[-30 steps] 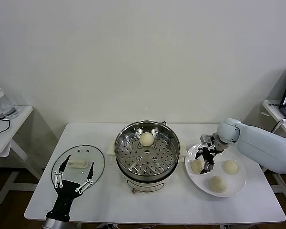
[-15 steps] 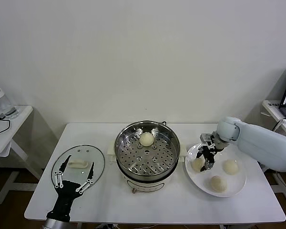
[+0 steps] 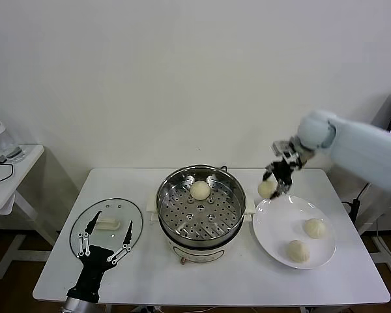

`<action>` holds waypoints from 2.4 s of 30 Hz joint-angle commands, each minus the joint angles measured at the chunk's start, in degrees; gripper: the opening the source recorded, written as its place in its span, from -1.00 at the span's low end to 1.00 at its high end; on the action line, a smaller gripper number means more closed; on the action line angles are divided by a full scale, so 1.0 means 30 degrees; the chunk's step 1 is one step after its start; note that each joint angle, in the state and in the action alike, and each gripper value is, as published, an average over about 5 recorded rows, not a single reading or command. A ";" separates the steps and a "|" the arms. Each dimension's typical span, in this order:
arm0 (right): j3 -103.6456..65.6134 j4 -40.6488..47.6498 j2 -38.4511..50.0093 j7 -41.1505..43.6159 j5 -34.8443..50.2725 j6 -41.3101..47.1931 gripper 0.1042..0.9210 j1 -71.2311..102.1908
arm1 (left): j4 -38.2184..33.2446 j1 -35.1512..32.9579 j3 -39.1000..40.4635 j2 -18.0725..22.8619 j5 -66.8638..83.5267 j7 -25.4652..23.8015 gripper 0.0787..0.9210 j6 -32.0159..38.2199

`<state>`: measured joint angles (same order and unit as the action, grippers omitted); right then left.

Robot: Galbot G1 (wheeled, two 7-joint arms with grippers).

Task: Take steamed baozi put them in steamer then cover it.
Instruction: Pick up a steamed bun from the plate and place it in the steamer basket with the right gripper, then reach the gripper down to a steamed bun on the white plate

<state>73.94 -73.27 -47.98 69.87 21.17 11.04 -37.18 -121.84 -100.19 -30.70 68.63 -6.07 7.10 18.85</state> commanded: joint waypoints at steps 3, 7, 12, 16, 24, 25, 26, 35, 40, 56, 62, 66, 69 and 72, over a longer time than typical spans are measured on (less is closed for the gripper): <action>0.2559 -0.0846 -0.3861 0.0318 0.4703 0.1320 0.44 -0.4553 | 0.0133 0.0197 0.0262 0.0077 -0.0184 0.0020 0.77 0.0138; 0.3423 -0.1072 -0.5593 -0.0429 0.5756 0.1883 0.43 -0.4615 | 0.0243 0.0476 0.0667 0.0211 -0.0288 0.0030 0.77 0.0158; 0.4357 -0.0986 -0.7598 -0.1496 0.6052 0.2320 0.41 -0.3978 | 0.0470 0.0890 0.1087 0.0509 -0.0495 0.0032 0.77 0.0216; 0.4786 -0.0465 -0.8833 -0.2501 0.6605 0.2662 0.42 -0.3124 | 0.0483 0.0978 0.1353 0.0646 -0.0636 0.0056 0.77 0.0254; 0.5122 0.0239 -1.0248 -0.3965 0.7222 0.3101 0.44 -0.1712 | 0.0222 0.0991 0.1425 0.0704 -0.0684 0.0077 0.77 0.0084; 0.5152 0.0291 -1.0303 -0.4085 0.7202 0.3130 0.45 -0.1559 | 0.0183 0.0993 0.1437 0.0707 -0.0683 0.0077 0.77 0.0068; 0.5176 0.0334 -1.0341 -0.4202 0.7187 0.3155 0.45 -0.1413 | 0.0148 0.0998 0.1447 0.0707 -0.0683 0.0077 0.77 0.0051; 0.5072 0.0822 -1.0649 -0.5031 0.6929 0.3212 0.45 -0.0118 | 0.0033 0.1013 0.1392 0.0680 -0.0680 0.0088 0.77 -0.0043; 0.5096 0.1040 -1.0768 -0.5071 0.6785 0.3201 0.46 0.0044 | 0.0012 0.1021 0.1360 0.0652 -0.0667 0.0092 0.77 -0.0039; 0.3746 -0.0931 -0.8265 -0.5232 0.5958 0.3148 0.76 -0.0395 | -0.0039 0.0923 0.1270 0.0609 -0.0664 0.0133 0.77 -0.0020; 0.1959 -0.3197 -0.3272 -0.3242 0.4283 0.2518 0.76 -0.1615 | -0.0100 0.0848 0.1319 0.0577 -0.0712 0.0123 0.77 -0.0045; 0.1055 -0.3698 0.0377 -0.1391 0.2848 0.1501 0.76 -0.2151 | -0.0164 0.0801 0.1333 0.0526 -0.0789 0.0120 0.77 -0.0071; 0.0845 -0.3603 0.2708 0.0029 0.1736 0.0576 0.76 -0.2173 | -0.0260 0.0671 0.1245 0.0518 -0.0819 0.0118 0.77 -0.0084; 0.0581 -0.3367 0.4604 0.1171 0.0187 -0.0420 0.76 -0.1371 | -0.0322 0.0480 0.1143 0.0526 -0.0891 0.0117 0.77 -0.0061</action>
<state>79.12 -80.91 -50.96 65.30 29.69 14.56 -41.39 -122.76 -98.39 -27.12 70.22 -8.66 7.48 18.62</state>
